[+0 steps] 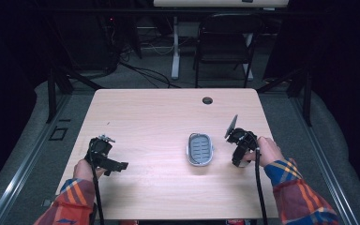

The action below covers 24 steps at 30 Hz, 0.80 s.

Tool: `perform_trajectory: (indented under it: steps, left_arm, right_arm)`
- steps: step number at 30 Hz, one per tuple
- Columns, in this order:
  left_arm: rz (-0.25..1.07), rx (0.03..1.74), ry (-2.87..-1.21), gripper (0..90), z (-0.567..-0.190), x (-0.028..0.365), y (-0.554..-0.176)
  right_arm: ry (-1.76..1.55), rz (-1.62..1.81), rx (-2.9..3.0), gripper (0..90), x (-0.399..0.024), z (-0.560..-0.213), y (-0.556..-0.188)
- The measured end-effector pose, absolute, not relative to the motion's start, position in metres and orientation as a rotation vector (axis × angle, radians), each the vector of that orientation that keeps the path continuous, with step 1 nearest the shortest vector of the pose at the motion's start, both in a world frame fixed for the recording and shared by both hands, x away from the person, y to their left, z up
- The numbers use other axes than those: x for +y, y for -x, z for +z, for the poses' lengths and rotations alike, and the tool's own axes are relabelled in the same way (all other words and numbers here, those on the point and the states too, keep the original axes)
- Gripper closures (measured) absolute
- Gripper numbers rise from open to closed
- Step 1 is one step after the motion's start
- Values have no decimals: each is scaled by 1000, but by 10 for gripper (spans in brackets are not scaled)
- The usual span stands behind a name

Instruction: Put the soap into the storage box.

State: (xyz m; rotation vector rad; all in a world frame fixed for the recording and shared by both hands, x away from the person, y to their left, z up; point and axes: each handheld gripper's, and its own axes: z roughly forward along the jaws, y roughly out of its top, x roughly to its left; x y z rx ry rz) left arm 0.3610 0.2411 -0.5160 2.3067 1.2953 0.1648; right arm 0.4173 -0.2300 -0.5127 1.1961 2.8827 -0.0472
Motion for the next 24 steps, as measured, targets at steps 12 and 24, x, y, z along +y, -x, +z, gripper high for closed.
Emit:
perform_trajectory:
  steps: [12, 24]
  left_arm:
    - [161, 1287, -2309, 0, -516, 241, -361]
    - [154, 1288, -2310, 0, -516, 241, -362]
  right_arm:
    - [-1114, -95, 2900, 246, -211, -500, -429]
    - [-1087, -88, 2891, 246, -203, -490, -439]
